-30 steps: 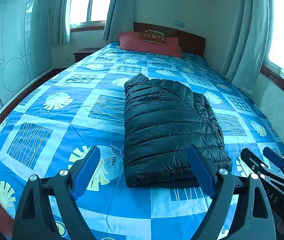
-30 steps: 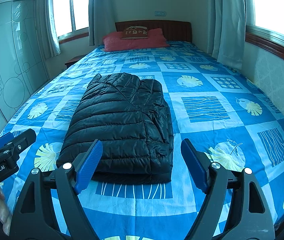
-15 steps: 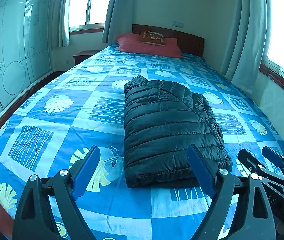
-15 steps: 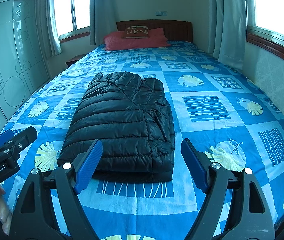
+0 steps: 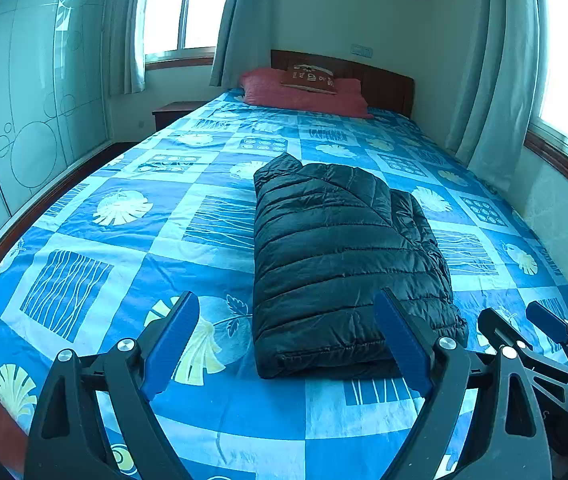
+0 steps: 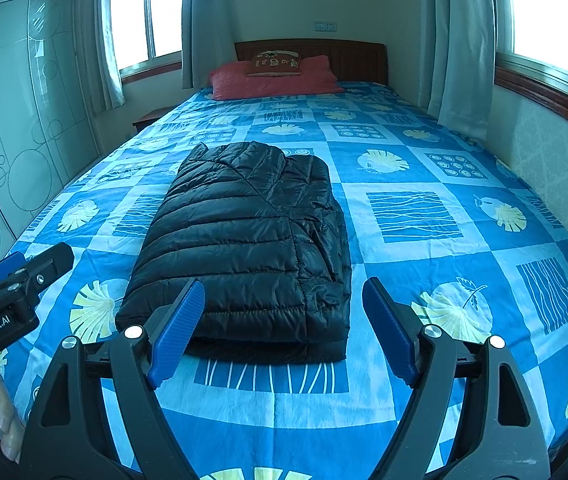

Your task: Fold large clothes

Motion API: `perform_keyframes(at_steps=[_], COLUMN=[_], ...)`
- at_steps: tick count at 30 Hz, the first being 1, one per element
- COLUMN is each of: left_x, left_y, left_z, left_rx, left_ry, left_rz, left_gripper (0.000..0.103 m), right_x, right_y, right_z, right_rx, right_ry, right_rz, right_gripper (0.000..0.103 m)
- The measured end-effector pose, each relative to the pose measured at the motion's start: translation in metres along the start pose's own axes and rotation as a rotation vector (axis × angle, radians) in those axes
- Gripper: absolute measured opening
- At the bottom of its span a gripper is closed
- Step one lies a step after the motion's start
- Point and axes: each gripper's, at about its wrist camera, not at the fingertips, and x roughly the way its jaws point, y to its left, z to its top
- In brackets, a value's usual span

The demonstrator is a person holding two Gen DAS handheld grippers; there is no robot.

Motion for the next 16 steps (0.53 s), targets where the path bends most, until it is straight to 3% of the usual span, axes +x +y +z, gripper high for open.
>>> perform_keyframes(at_steps=[10,16], left_x=[0.006,0.037], left_y=[0.002,0.016], left_z=[-0.006,-0.008], left_rx=[0.028,0.024], left_ry=[-0.021,0.062], left_rz=[0.040,0.049], left_gripper=[0.088,0.088], right_x=[0.006,0.019], right_y=[-0.008,-0.029], right_z=[-0.003,-0.005], right_rx=[0.004,0.037], right_ry=[0.009,0.024], right_rz=[0.004,-0.012], right_gripper=[0.081,0.081])
